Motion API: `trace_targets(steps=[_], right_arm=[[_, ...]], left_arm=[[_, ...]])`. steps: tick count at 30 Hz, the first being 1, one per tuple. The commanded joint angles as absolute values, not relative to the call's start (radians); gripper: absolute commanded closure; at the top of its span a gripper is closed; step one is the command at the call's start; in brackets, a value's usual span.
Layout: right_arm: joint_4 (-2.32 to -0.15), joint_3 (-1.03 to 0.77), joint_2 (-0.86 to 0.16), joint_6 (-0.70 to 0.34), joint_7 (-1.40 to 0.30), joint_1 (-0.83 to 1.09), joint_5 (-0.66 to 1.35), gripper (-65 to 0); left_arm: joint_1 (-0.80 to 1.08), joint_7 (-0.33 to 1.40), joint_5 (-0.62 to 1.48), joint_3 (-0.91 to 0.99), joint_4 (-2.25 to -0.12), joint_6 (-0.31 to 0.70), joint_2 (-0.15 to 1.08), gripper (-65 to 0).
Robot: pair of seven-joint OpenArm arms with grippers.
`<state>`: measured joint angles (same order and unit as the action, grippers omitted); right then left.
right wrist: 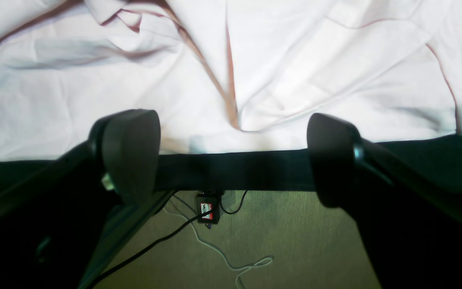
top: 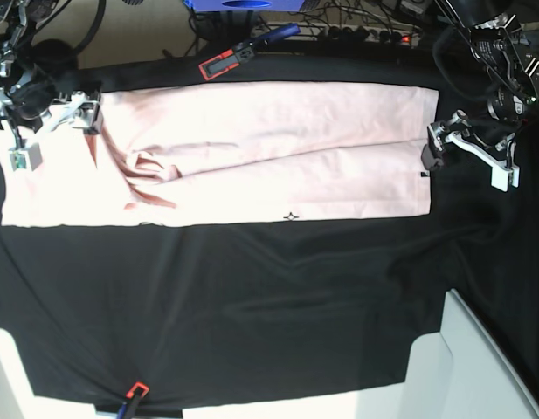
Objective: Fold the T-shirt properly
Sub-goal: 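Lower both grippers onto the strip end corners and pinch them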
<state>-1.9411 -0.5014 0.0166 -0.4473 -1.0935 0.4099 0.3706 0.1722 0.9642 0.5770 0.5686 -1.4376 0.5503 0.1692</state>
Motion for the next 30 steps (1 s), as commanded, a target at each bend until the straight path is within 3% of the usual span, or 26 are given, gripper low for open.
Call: trace_targets(steps=[1,30], right_arm=[[-1.959,-0.503,0.008,-0.449,-1.078,0.404,0.383,-54.1],[-1.956,-0.501,0.008,-0.449,-1.081,0.378,0.383,-54.1]], left_arm=[[0.168,0.947,0.588,0.572,-1.458,0.552,0.183,-62.8],[0.176,0.947,0.587,0.572,-1.442,0.549,0.183,-62.8]])
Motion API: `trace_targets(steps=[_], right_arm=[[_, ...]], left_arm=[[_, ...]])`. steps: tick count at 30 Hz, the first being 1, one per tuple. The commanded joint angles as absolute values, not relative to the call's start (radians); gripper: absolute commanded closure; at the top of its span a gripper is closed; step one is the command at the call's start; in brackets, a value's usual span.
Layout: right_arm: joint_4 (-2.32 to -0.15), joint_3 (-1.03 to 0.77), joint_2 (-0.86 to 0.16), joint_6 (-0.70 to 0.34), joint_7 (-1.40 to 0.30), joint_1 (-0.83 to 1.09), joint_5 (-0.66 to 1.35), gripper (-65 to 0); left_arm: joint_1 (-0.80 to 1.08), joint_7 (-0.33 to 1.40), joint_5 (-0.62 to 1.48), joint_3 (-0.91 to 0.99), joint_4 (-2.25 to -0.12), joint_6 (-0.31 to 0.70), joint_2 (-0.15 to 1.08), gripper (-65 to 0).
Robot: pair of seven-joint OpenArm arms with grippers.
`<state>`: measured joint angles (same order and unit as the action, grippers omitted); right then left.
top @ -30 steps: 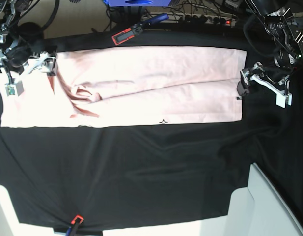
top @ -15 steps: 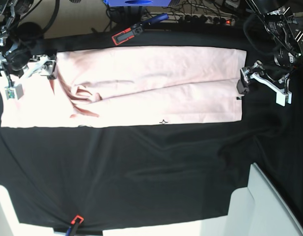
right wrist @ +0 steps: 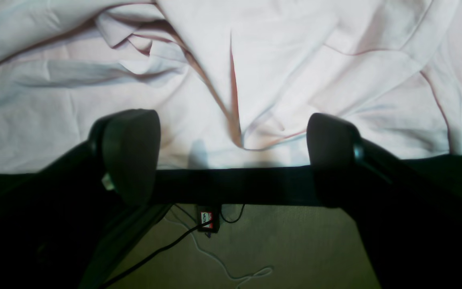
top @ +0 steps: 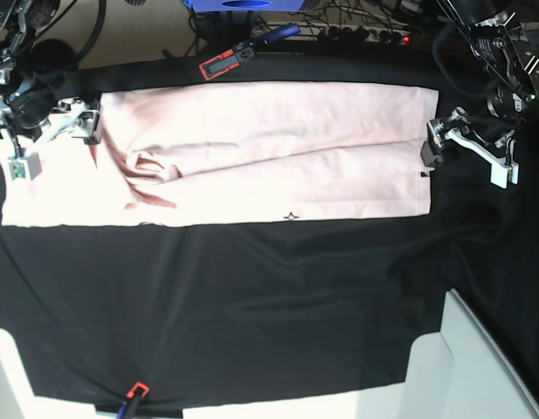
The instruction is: Fold the T-shirt properly
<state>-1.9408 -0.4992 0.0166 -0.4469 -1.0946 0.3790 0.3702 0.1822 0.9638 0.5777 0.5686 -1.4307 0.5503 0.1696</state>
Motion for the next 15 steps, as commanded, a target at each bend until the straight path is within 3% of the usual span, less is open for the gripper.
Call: trace_targets(steps=[1,5,15], right_arm=[[-1.956,-0.501,0.010,-0.450,-1.081,0.377,0.383,-54.1],[-1.957,-0.501,0.031,-0.452,-1.079,0.374,0.383,-54.1],[-1.957,-0.501,0.028,-0.453,-1.079,0.378,0.383,-54.1]], left_arm=[[0.176,0.949,0.587,0.572,-1.426,0.539,0.183,-63.0],[0.165,0.949,0.587,0.572,-1.359,0.472,0.183,-63.3],[0.122,0.944,0.587,0.572,-1.349,0.473,0.183,-63.5]])
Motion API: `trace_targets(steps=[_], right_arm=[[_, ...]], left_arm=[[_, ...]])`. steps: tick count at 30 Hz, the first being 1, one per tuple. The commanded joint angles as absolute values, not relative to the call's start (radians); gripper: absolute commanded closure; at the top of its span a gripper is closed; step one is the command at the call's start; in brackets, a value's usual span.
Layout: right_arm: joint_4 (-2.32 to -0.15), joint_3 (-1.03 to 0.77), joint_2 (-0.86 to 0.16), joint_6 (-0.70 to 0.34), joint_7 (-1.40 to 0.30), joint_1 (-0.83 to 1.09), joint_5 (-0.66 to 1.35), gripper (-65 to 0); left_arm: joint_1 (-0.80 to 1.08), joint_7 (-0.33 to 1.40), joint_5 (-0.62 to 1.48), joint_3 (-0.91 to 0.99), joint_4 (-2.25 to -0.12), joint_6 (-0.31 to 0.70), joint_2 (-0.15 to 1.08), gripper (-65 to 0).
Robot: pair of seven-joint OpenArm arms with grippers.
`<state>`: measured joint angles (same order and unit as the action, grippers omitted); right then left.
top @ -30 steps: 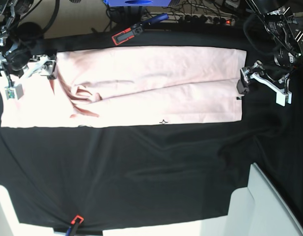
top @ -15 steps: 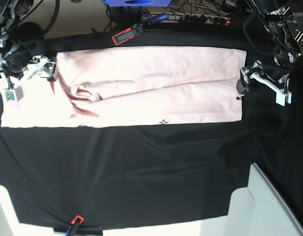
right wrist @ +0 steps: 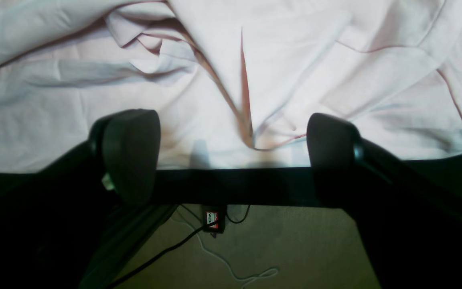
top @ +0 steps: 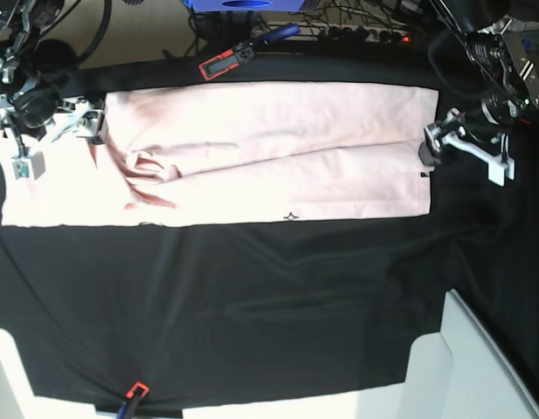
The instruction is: Fold the T-shirt properly
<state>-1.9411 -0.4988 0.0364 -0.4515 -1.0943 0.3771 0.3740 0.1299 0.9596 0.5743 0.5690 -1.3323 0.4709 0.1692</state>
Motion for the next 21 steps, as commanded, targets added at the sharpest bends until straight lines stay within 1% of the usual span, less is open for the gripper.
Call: trace_targets(steps=[1,3,6,11,21], right_arm=[[-1.957,-0.501,0.028,-0.453,-1.079,0.378,0.383,-54.1],[-1.957,-0.501,0.028,-0.453,-1.079,0.380,0.383,-54.1],[-1.957,-0.501,0.028,-0.453,-1.084,0.381,0.383,-54.1],[-1.957,-0.504,0.028,-0.453,-1.079,0.395,0.383,-54.1],[-1.957,-0.503,0.028,-0.453,-1.079,0.401,0.383,-54.1]], left_arm=[[0.110,0.944,0.587,0.565,-1.348,0.472,0.183,-63.5],[0.096,0.944,0.576,0.522,-1.343,0.469,0.185,-63.2],[0.076,0.943,0.504,0.475,-1.316,0.460,0.180,-63.2],[0.062,0.941,0.463,0.518,-1.264,0.449,0.134,-63.2],[0.084,0.943,0.466,0.513,-1.253,0.455,0.128,-62.0]])
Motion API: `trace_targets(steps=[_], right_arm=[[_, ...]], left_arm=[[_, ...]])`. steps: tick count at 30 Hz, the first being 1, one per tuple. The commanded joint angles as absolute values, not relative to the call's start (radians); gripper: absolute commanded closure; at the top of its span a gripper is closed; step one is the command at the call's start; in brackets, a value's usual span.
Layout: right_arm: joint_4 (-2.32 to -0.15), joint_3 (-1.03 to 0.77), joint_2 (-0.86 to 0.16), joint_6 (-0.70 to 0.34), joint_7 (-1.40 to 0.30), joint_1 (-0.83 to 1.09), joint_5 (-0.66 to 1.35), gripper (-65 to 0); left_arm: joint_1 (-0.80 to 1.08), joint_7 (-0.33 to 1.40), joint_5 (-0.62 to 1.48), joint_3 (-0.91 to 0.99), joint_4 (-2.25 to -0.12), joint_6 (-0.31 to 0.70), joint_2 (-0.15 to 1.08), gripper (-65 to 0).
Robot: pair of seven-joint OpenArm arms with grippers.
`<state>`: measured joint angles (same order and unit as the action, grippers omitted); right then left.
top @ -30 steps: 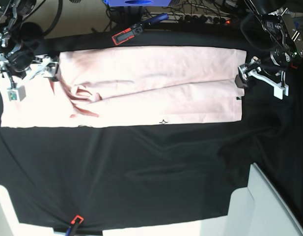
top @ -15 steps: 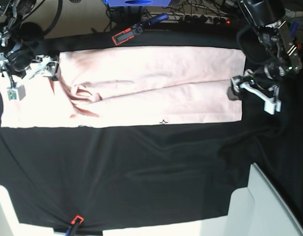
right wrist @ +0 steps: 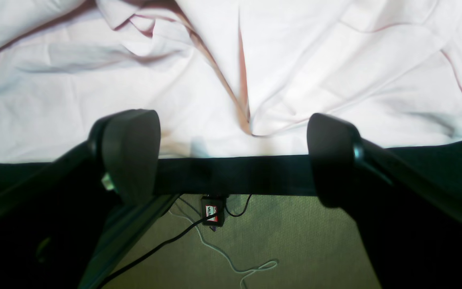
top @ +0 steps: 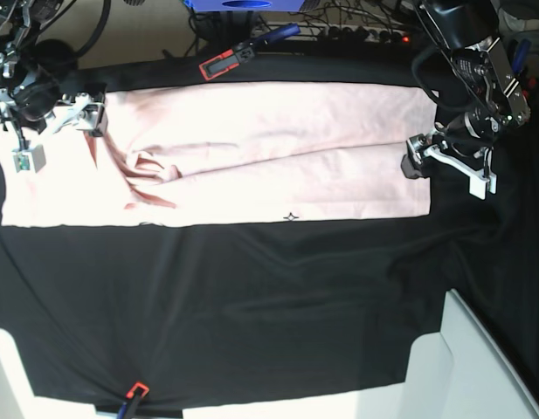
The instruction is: Fold the T-shirt properly
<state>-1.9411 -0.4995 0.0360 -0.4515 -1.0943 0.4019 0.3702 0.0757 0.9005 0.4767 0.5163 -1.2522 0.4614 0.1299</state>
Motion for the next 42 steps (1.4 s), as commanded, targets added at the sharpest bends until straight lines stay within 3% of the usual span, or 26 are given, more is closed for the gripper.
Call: trace_targets(steps=[1,7,14,17,33,37,42], right_arm=[[-1.957,-0.503,0.028,-0.453,-1.079,0.401,0.383,-54.1],[-1.957,-0.506,0.028,-0.453,-1.079,0.403,0.383,-54.1],[-1.957,-0.506,0.028,-0.453,-1.079,0.403,0.383,-54.1],[-1.957,-0.506,0.028,-0.453,-1.079,0.403,0.383,-54.1],[-1.956,-0.506,0.028,-0.453,-1.079,0.403,0.383,-54.1],[-1.956,-0.504,0.028,-0.453,-1.079,0.403,0.383,-54.1],[-1.956,-0.506,0.028,-0.453,-1.079,0.403,0.383,-54.3]], left_arm=[[0.084,0.943,0.466,0.513,-1.251,0.455,0.124,-60.5],[0.097,0.943,0.461,0.515,-1.242,0.455,0.122,-34.6],[0.101,0.943,0.461,0.513,-1.242,0.455,0.122,-17.5],[0.101,0.943,0.461,0.513,-1.242,0.453,0.122,-0.2],[0.131,0.947,0.461,0.521,-1.397,0.452,0.122,-0.3],[0.125,0.947,0.461,0.522,-1.326,0.452,0.127,-7.9],[0.122,0.941,0.461,0.524,-1.260,0.453,0.142,-31.6]])
